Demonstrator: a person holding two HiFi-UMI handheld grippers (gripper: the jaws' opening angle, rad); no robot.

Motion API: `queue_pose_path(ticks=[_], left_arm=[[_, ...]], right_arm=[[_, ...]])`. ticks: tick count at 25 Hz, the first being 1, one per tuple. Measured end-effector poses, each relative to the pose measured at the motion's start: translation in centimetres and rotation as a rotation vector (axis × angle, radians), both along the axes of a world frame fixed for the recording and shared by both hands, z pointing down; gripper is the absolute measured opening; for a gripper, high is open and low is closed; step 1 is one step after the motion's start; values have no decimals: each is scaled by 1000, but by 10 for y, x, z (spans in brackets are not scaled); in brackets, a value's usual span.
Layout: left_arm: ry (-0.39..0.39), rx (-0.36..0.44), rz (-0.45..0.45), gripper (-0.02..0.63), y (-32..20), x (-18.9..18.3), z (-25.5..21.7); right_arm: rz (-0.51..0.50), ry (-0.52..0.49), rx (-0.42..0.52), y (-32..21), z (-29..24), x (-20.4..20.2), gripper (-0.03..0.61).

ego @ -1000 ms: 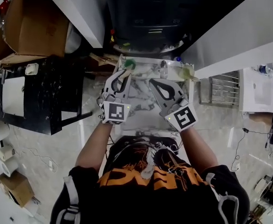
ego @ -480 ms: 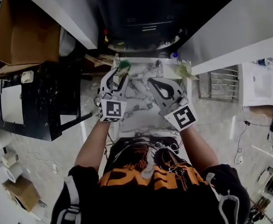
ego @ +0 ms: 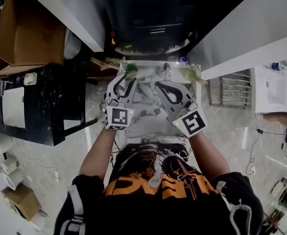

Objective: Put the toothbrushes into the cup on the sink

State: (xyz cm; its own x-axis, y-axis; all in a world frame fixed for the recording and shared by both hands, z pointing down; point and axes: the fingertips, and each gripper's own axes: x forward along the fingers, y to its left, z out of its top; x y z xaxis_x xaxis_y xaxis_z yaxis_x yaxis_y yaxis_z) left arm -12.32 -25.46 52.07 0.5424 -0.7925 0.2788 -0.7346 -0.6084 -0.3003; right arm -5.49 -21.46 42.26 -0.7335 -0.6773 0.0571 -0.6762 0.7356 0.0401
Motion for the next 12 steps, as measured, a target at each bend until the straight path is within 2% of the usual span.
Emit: queue_pose_path(ticks=[5,12], left_arm=[[37,33,18,51,12,6,-19],[93,84,85,26,30,28,-58]], right_arm=[[-7,8,12,9,-3,3,14],[3,2,25,23,-12,14,14]])
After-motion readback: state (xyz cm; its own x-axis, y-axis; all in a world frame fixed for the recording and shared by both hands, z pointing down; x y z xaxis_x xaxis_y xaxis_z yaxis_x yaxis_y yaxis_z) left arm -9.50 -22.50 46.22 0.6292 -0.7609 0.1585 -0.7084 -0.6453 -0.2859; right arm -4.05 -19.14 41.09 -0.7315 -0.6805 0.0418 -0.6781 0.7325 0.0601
